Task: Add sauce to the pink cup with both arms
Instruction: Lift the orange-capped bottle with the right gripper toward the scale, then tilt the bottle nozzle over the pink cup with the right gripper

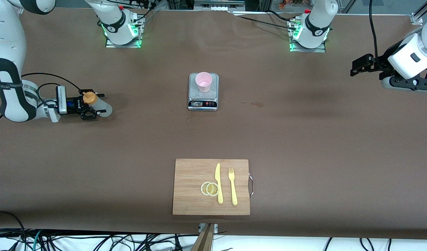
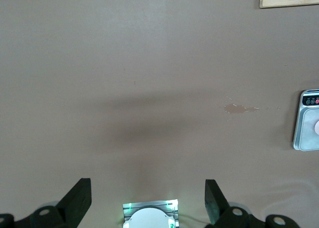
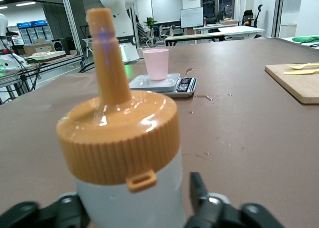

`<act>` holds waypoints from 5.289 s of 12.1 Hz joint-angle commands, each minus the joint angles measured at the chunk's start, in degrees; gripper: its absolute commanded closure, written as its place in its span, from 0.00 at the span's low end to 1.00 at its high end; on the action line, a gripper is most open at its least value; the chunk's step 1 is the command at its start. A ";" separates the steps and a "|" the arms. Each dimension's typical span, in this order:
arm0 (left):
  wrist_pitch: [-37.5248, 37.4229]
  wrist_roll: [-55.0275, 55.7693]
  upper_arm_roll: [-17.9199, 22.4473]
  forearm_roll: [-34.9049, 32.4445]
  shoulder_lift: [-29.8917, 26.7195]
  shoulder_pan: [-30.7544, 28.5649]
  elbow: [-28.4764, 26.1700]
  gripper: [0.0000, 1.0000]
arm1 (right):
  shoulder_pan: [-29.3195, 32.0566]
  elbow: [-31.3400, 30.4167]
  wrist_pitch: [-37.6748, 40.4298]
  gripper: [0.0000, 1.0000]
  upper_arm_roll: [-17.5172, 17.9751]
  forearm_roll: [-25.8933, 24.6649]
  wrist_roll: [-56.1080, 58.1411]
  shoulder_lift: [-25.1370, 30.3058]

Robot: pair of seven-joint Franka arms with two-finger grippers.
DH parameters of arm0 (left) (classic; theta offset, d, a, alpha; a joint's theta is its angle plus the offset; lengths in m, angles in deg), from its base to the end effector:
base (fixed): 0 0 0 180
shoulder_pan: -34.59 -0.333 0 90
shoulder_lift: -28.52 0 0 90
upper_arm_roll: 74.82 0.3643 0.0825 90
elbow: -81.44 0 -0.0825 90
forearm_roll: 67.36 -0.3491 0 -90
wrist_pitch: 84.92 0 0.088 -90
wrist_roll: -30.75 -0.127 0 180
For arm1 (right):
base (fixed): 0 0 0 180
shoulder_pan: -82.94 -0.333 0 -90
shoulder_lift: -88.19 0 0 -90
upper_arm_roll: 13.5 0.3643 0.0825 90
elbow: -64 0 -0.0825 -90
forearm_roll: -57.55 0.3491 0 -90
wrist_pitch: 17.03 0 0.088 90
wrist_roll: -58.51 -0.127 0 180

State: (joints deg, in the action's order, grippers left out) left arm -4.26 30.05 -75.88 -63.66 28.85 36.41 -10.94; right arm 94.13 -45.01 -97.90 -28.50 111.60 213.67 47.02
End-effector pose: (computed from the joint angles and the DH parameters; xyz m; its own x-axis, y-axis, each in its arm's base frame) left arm 0.4957 -0.0339 0.6204 0.9756 -0.0718 -0.2076 -0.0590 -0.9960 0.0671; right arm 0.5065 -0.1147 0.1839 0.0270 0.3097 0.9504 0.9697 0.2226 -0.1001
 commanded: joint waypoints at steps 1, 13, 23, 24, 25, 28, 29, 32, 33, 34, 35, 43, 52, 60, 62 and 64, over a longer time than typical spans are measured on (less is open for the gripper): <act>-0.86 -1.49 -0.26 -0.80 0.98 0.02 1.24 0.00 | -0.37 0.55 0.80 0.76 0.67 1.50 0.76 0.03; -0.59 -1.49 -0.08 -0.10 1.16 -0.42 1.41 0.00 | -26.81 -2.70 -16.23 0.88 -2.05 -14.04 -54.47 30.25; -0.59 -1.58 -0.08 -0.10 1.16 -0.42 1.41 0.00 | -37.47 -14.92 -31.02 0.88 11.82 -32.58 -89.22 43.89; -0.68 -1.58 -0.08 -0.10 1.16 -0.42 1.41 0.00 | -37.47 -15.01 -31.02 0.88 13.92 -35.48 -92.63 44.15; -0.68 -1.58 -0.08 -0.10 1.16 -0.42 1.41 0.00 | -37.47 -15.27 -30.76 0.88 16.29 -38.38 -96.06 44.33; -0.68 -1.58 -0.08 -0.10 1.16 -0.51 1.32 0.00 | -37.47 -16.15 -31.19 0.87 23.23 -44.80 -108.09 44.24; -0.68 -1.58 -0.08 -0.10 1.16 -0.51 1.41 0.00 | -37.47 -16.32 -31.98 0.87 25.35 -46.39 -111.71 44.07; -0.68 -1.58 -0.08 -0.10 1.07 -0.51 1.32 0.00 | -37.56 -17.38 -33.04 0.86 27.56 -49.03 -115.25 42.93; -0.68 -1.58 -0.08 -0.10 1.16 -0.51 1.41 0.00 | -37.64 -17.38 -33.04 0.86 28.61 -51.04 -117.35 42.23; -0.68 -1.58 0.00 -0.10 1.16 -0.51 1.41 0.00 | -37.73 -17.12 -33.04 0.86 29.23 -52.63 -119.37 40.92; -0.68 -1.58 0.00 -0.10 1.16 -0.51 1.41 0.00 | -38.17 -16.94 -33.30 0.86 29.58 -53.86 -120.69 39.68; -0.68 -1.58 -0.08 -0.10 1.16 -0.51 1.41 0.00 | -43.18 -11.49 -33.83 0.86 30.99 -61.69 -133.18 30.97; -0.68 -1.58 0.00 -0.01 1.16 -0.51 1.32 0.00 | -47.49 -1.48 -19.60 0.86 32.57 -68.46 -139.25 24.56; -0.68 -1.58 0.00 -0.01 1.16 -0.51 1.41 0.00 | -45.56 0.02 -18.01 0.75 32.49 -65.92 -134.96 29.81; -0.68 -1.58 0.00 -0.01 1.16 -0.51 1.41 0.00 | -41.89 -0.33 -16.61 0.75 32.57 -63.82 -129.97 32.80; -0.59 -1.58 -0.08 -0.01 1.16 -0.51 1.41 0.00 | -35.04 -0.59 -16.60 0.75 32.57 -59.52 -120.06 35.97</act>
State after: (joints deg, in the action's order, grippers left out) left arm -4.24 29.64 -75.82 -63.65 29.59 36.19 -10.78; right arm 53.09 -44.81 -115.39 3.50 48.38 85.45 79.03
